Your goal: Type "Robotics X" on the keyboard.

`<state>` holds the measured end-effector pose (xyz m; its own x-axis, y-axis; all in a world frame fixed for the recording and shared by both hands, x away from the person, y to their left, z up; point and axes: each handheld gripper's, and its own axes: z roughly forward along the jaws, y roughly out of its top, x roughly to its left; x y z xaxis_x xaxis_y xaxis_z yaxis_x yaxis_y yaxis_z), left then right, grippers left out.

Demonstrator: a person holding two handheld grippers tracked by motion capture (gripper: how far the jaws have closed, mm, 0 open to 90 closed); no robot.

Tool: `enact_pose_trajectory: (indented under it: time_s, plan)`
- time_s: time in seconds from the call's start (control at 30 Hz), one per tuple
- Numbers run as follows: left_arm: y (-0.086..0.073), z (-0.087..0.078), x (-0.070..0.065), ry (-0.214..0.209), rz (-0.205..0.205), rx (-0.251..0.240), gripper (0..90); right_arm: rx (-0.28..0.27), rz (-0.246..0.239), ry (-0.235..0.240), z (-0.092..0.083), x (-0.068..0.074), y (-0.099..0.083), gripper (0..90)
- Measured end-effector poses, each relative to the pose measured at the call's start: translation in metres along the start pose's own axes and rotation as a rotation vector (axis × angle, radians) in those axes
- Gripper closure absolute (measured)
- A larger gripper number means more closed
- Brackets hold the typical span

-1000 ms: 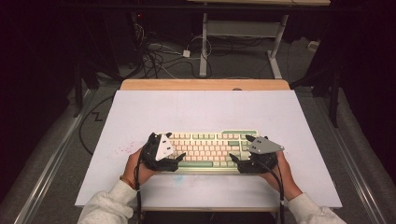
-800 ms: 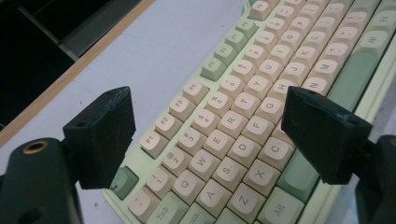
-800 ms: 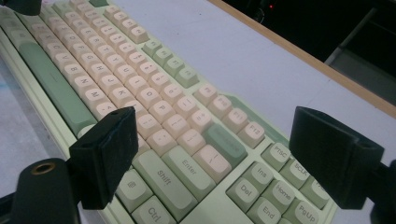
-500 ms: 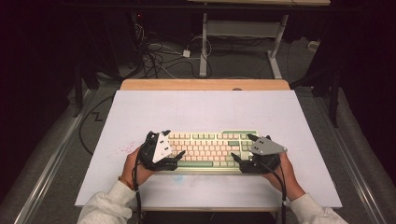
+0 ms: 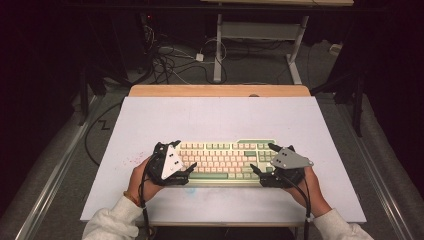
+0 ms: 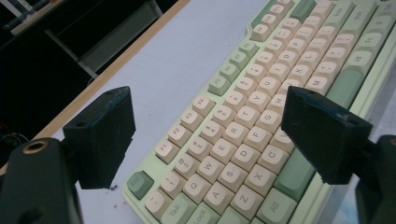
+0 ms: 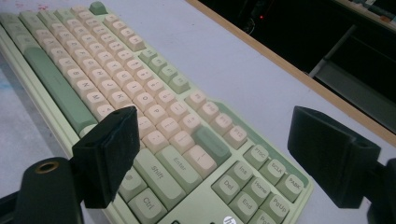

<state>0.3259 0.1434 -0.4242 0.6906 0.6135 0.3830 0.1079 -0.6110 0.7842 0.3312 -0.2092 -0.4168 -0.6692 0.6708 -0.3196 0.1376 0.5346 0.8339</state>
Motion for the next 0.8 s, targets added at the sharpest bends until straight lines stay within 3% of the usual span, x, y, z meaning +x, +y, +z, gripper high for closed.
enact_pose_trajectory:
  time_s: [0.8]
  plan:
    - [-0.008,-0.027,-0.003,0.013,0.007,-0.037,17.1,-0.022,-0.022,-0.022,-0.026,-0.001,-0.002,17.5]
